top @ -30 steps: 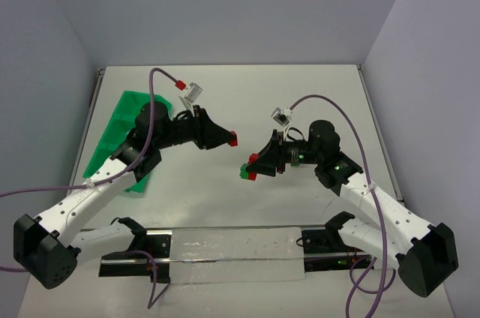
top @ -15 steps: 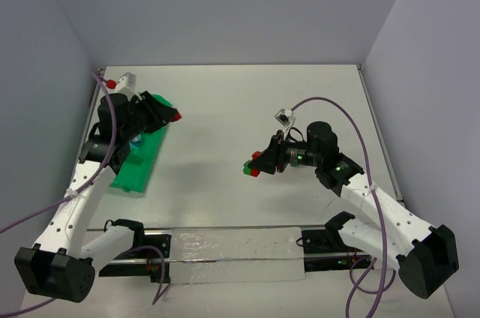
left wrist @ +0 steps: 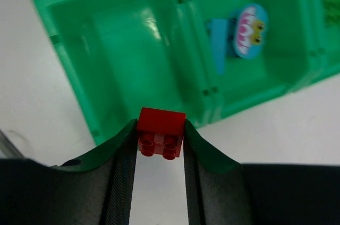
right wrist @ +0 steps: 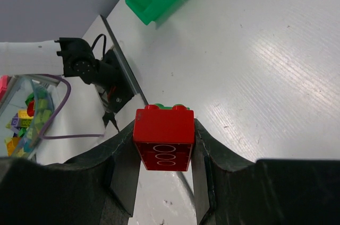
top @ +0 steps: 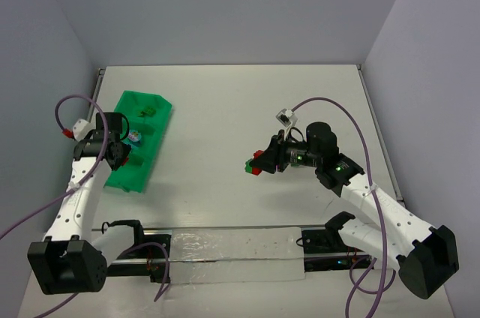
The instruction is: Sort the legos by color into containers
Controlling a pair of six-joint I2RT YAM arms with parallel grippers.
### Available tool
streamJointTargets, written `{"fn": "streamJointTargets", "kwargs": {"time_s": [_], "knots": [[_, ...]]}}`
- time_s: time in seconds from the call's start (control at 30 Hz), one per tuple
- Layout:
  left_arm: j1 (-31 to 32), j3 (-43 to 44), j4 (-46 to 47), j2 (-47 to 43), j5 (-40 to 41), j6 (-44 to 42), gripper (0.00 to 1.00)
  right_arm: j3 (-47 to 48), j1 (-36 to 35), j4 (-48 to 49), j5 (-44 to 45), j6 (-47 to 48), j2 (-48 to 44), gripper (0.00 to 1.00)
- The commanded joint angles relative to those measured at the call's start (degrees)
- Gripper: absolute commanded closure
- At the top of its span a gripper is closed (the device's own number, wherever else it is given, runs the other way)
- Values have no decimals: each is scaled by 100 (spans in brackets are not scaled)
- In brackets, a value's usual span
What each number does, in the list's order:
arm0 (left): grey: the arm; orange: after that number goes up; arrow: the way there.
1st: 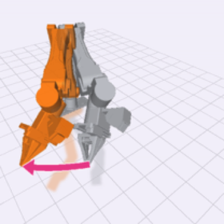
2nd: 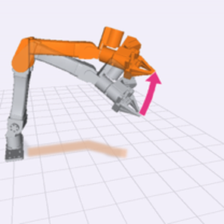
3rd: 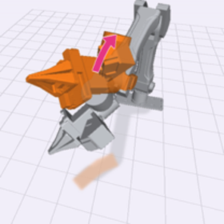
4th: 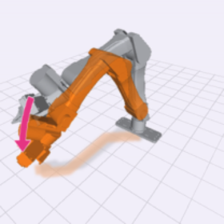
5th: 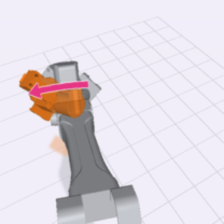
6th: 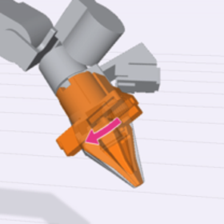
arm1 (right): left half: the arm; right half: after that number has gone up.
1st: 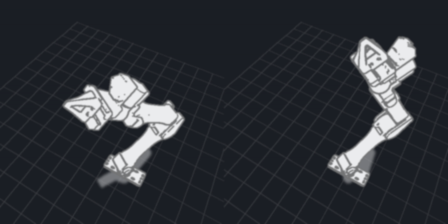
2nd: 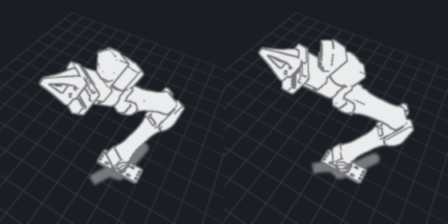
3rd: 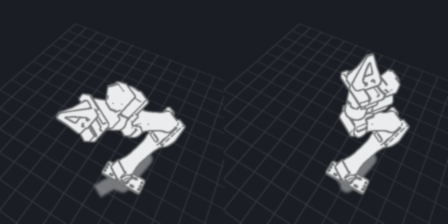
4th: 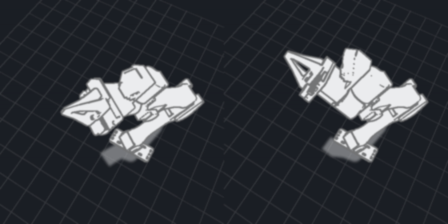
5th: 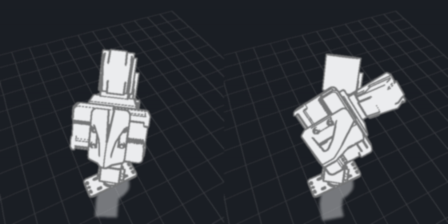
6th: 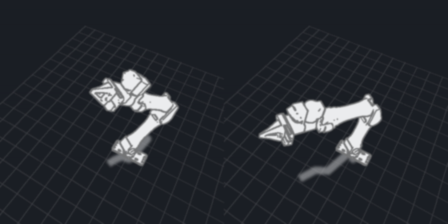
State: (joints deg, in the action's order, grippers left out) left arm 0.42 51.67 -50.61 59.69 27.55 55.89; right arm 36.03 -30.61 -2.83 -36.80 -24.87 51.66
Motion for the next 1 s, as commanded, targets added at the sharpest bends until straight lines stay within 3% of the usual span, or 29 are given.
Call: {"fn": "streamJointTargets", "kwargs": {"time_s": [0.0,0.1,0.23,0.33,0.4,0.43,0.67,0.8,0.97], "knots": [[-238,-80,-459,206,722,568,100,23,-33,154,-6,101,-103,80],[-286,-95,-522,429,787,752,100,2,-33,153,-29,103,-126,80],[-297,-129,-382,544,638,766,88,16,-33,125,-28,114,-148,80],[-297,-174,-194,509,548,710,35,62,-33,90,-38,114,-130,79],[-297,-163,-76,489,375,521,16,81,-33,79,-36,95,-131,78],[-303,-139,-21,465,278,436,13,99,-39,61,-18,76,-143,77],[-141,25,717,-193,-743,-643,13,198,-33,-88,275,-90,55,72],[663,251,1092,-637,-1106,-1170,17,492,-70,-551,1016,-180,818,72],[1519,626,816,-272,-844,-1220,17,760,-246,-723,1638,-333,1882,72]]}}
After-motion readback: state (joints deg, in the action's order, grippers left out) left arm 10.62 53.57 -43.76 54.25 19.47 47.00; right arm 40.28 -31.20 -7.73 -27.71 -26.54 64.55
